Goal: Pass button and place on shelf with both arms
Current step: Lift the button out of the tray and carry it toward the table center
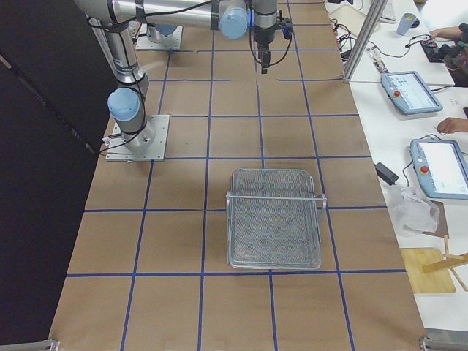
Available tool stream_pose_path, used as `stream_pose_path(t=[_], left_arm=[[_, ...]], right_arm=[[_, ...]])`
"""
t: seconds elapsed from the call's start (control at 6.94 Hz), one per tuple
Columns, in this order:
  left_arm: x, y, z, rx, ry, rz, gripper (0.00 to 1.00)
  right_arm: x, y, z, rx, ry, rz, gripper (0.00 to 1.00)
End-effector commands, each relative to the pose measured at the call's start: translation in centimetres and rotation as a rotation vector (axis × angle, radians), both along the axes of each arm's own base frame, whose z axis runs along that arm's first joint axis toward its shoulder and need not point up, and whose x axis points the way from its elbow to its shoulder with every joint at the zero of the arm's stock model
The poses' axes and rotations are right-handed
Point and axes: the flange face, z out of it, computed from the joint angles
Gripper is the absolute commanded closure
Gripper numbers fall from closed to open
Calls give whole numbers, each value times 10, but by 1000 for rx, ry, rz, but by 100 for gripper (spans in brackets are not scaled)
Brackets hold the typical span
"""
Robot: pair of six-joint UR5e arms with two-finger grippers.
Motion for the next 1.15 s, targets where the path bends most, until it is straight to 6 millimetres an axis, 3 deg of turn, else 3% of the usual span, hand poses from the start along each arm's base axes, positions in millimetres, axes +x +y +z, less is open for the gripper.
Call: stream_pose_path(t=[0.0,0.29,0.43,0.58,0.72,0.86,1.01], left_arm=[[-74,-5,70,9,28,-187,98],[-154,-8,98,-39,25,-446,99],[-195,-5,101,-74,81,-554,99],[-223,-7,100,-136,143,-713,100],[-232,-11,94,-183,216,-809,100],[-242,-14,88,-223,296,-854,100],[-248,-17,80,-236,353,-865,100]], right_arm=[[2,-1,-1,2,-16,-2,0],[2,2,1,3,-16,-4,0],[1,6,3,14,-36,12,0],[12,21,15,28,-138,97,0],[14,42,32,-9,-140,217,0],[13,59,36,-39,-129,377,0],[15,67,25,-36,-116,603,0]])
